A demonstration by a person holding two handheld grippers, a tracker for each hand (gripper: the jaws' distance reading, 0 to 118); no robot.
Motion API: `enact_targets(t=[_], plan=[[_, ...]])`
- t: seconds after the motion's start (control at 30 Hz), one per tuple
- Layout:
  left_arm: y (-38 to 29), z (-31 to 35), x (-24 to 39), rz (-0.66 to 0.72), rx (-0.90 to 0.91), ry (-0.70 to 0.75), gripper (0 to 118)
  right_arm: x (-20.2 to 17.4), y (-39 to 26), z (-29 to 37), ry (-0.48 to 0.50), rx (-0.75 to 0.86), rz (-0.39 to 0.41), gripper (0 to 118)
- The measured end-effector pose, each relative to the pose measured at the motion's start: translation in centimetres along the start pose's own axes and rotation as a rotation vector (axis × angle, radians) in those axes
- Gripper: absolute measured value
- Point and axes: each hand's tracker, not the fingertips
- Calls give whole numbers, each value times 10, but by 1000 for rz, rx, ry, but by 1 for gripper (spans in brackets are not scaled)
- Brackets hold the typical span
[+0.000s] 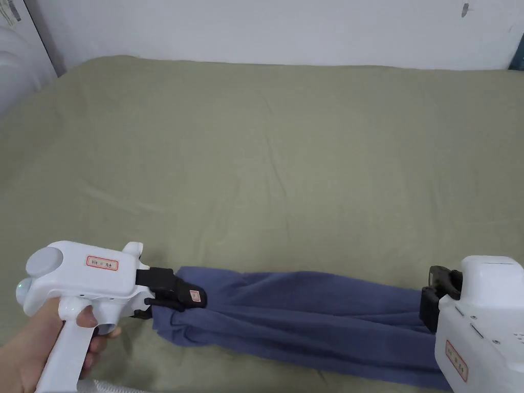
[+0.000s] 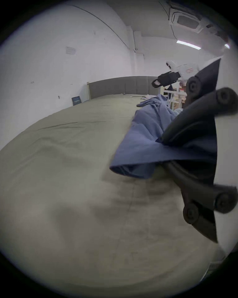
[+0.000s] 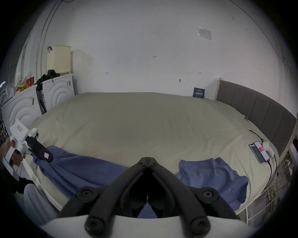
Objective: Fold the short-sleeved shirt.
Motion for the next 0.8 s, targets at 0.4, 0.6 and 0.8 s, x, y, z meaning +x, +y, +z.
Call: enact_targets(t=[0.4, 0.6, 0.8], plan=[[-6, 115, 34, -70, 302, 159, 7, 19, 19, 10, 17, 48, -3, 0], [-31, 89, 112, -295, 228, 203, 7, 28, 24, 16, 4, 61, -7, 0], [-51, 7, 185, -495, 113, 260, 7, 40, 22, 26, -14, 64, -14, 0]])
